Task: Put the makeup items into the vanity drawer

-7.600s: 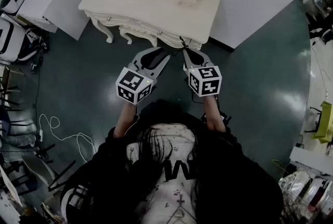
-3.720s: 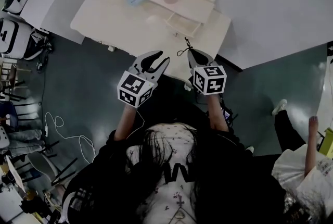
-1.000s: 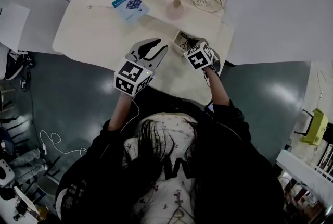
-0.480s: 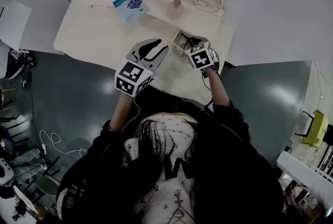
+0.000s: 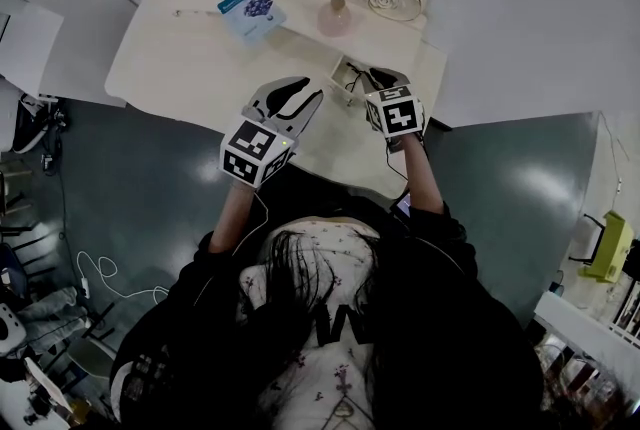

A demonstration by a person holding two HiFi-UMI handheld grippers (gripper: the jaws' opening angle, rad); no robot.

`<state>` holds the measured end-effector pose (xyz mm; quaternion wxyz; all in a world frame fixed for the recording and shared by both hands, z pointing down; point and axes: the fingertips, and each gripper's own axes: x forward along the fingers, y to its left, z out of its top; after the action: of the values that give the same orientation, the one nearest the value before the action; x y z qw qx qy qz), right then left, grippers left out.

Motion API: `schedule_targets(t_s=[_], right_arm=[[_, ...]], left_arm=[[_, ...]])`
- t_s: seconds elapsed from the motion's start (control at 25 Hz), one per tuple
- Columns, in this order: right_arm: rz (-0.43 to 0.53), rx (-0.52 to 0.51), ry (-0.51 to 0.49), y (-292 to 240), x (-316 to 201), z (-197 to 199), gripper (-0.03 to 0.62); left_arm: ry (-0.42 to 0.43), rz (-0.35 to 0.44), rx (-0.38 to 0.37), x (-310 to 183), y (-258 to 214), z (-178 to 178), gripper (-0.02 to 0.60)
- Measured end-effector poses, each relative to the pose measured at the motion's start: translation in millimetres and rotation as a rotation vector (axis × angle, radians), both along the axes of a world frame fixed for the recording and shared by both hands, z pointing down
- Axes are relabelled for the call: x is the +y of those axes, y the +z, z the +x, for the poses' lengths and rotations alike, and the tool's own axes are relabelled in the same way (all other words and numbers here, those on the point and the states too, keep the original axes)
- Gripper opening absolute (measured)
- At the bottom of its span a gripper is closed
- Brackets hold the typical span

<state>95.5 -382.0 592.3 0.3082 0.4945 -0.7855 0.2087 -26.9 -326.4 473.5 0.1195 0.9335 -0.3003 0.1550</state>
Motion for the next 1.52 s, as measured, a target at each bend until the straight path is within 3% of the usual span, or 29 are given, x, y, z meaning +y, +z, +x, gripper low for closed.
schedule_targets(t_s=[0.36,0.8,1.08,1.52], right_arm=[[0.073,-0.174,0.061,-44.2,23.9,1.3,0.061],[0.144,-0.294,0.071,-77.4,74.2,-4.4,0.060],[0.167,-0.342,0.048,-89.5,108.0,-4.3,0.060],[0.191,-0.406,-0.028,-99.0,172.8,-2.7,0.060]], left_arm=[[0.022,0.009,-0.008,15.0,-1.6,11.3,0.115],[0.023,0.021,-0.019,52.0,-5.3,29.6,0.115],[0.011,0.031,-0.033,85.0,-9.4,41.7,0.115],[-0.080,0.026,-0.039,149.3,-9.6,52.3,0.115]])
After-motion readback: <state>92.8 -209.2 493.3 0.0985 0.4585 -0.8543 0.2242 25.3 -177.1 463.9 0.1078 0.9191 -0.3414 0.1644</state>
